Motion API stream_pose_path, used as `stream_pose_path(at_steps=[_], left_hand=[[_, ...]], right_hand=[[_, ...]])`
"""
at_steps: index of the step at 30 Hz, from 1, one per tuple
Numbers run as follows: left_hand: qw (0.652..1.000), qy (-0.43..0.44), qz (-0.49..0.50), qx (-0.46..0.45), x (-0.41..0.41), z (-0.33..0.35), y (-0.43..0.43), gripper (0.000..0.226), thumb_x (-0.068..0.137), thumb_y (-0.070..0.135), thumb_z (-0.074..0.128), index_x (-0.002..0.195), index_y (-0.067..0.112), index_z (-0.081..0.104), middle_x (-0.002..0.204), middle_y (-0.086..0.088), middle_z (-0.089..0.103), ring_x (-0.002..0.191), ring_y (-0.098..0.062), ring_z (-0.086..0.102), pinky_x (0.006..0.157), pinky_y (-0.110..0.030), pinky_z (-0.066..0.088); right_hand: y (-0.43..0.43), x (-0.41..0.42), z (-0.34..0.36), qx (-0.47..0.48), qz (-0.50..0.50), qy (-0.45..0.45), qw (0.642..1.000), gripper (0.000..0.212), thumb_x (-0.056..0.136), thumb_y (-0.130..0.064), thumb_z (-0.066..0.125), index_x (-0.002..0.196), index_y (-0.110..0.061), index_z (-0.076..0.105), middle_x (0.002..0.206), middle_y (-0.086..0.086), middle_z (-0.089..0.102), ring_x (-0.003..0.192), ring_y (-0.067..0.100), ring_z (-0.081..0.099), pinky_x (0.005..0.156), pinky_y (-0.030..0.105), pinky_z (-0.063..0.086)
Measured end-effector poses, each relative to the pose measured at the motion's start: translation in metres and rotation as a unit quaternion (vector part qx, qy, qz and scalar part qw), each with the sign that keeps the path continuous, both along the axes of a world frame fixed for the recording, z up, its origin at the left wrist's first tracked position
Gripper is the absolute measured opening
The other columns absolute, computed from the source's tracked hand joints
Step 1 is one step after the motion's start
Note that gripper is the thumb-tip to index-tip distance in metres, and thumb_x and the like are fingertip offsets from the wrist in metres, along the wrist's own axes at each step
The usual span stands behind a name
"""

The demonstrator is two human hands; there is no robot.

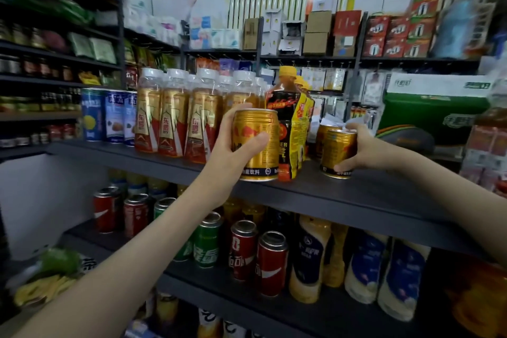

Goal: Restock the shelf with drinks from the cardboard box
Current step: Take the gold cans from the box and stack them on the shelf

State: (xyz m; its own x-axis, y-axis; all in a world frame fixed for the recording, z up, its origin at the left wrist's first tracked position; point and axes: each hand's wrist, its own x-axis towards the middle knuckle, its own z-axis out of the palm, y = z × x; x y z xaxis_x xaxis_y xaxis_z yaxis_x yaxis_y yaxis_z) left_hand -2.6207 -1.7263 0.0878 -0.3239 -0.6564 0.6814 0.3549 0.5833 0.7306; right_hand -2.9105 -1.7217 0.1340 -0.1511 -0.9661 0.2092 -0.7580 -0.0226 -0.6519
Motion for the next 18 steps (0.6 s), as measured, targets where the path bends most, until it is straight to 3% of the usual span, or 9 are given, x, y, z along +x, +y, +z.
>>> stream_pose_path(at_steps=[3,7,10,14,18], left_hand=[[1.0,-0.01,0.018,-0.021,0.001,0.0,-0.001,0.06,0.074,0.034,0.069,0.127,0.031,0.042,0.107,0.005,0.057,0.09,-0.006,0.064,0.074,-0.027,0.053],[1.0,-0.012,0.011,-0.02,0.005,-0.003,-0.008,0.065,0.07,0.04,0.071,0.127,0.034,0.042,0.114,0.002,0.058,0.098,-0.014,0.064,0.079,-0.034,0.055],[1.0,-0.009,0.005,-0.025,0.007,-0.002,-0.011,0.065,0.068,0.042,0.07,0.127,0.034,0.043,0.116,-0.001,0.057,0.099,-0.016,0.064,0.081,-0.035,0.055],[0.999,-0.001,-0.003,-0.034,0.01,0.003,-0.017,0.065,0.07,0.041,0.071,0.128,0.033,0.043,0.118,-0.003,0.057,0.104,-0.021,0.062,0.084,-0.04,0.055],[0.999,0.009,-0.012,-0.039,0.011,0.006,-0.022,0.064,0.071,0.039,0.071,0.128,0.032,0.043,0.121,-0.009,0.056,0.11,-0.03,0.059,0.091,-0.053,0.051]], right_hand=[[-0.002,0.001,0.008,-0.01,0.0,0.017,1.0,0.096,0.077,-0.004,0.077,0.147,-0.022,0.012,0.126,0.005,0.04,0.109,0.022,0.047,0.089,0.036,0.044],[-0.004,-0.003,0.023,0.0,-0.027,0.027,0.999,0.077,0.083,-0.037,0.07,0.145,-0.025,0.027,0.139,0.009,0.043,0.118,0.029,0.05,0.102,0.046,0.043],[-0.007,0.004,0.024,0.01,-0.046,0.05,0.998,0.075,0.084,-0.047,0.066,0.143,-0.017,0.033,0.131,0.004,0.045,0.119,0.028,0.05,0.097,0.041,0.046],[-0.012,0.011,0.029,0.049,-0.054,0.056,0.996,0.06,0.088,-0.025,0.065,0.14,-0.015,0.038,0.128,0.012,0.053,0.112,0.028,0.056,0.091,0.041,0.051],[-0.008,0.01,0.037,0.09,-0.037,0.062,0.993,0.068,0.085,-0.011,0.065,0.144,-0.022,0.034,0.132,0.012,0.049,0.116,0.029,0.052,0.093,0.044,0.049]])
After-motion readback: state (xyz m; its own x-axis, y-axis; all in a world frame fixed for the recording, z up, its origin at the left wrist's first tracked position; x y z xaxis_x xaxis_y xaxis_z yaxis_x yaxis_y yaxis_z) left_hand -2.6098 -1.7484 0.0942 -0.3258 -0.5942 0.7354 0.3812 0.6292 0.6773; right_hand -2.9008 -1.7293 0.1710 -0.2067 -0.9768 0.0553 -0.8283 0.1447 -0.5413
